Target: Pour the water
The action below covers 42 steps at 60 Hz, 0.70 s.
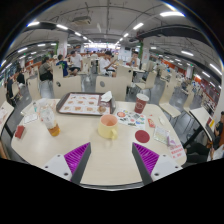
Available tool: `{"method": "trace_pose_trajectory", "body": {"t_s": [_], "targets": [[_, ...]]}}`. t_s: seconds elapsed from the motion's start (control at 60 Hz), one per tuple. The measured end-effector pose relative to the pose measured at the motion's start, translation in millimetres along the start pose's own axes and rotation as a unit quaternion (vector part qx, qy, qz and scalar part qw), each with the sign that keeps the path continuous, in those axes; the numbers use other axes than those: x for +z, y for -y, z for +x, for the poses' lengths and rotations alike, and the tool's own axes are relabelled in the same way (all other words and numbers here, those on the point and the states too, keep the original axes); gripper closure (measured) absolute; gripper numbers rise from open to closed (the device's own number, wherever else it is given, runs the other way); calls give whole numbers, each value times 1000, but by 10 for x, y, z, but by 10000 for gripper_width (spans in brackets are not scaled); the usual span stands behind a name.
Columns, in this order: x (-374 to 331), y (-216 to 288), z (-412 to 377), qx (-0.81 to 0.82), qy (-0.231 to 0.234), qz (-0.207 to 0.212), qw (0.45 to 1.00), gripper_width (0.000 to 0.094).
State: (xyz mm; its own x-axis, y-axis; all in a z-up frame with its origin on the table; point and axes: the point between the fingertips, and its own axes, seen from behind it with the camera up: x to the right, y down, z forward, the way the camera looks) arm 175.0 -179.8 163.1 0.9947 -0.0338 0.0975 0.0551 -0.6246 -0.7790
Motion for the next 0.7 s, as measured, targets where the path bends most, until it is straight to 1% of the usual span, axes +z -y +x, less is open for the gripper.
{"method": "trace_pose_trajectory", "body": {"t_s": [0.1,0.217,0.3,0.417,0.533,0.7], "targets": [[-45,-75,-35,-2,-13,-8,1000,94],[-136,-191,-319,6,-19,-17,1000,94],[-160,-264,-588,10,-11,-18,1000,89],[-114,-325,-1137,15,18,-10,1000,90],[43,-291,-1802,10,56,10,998,87],[471,49,-2643,4,100,70,993,88]]}}
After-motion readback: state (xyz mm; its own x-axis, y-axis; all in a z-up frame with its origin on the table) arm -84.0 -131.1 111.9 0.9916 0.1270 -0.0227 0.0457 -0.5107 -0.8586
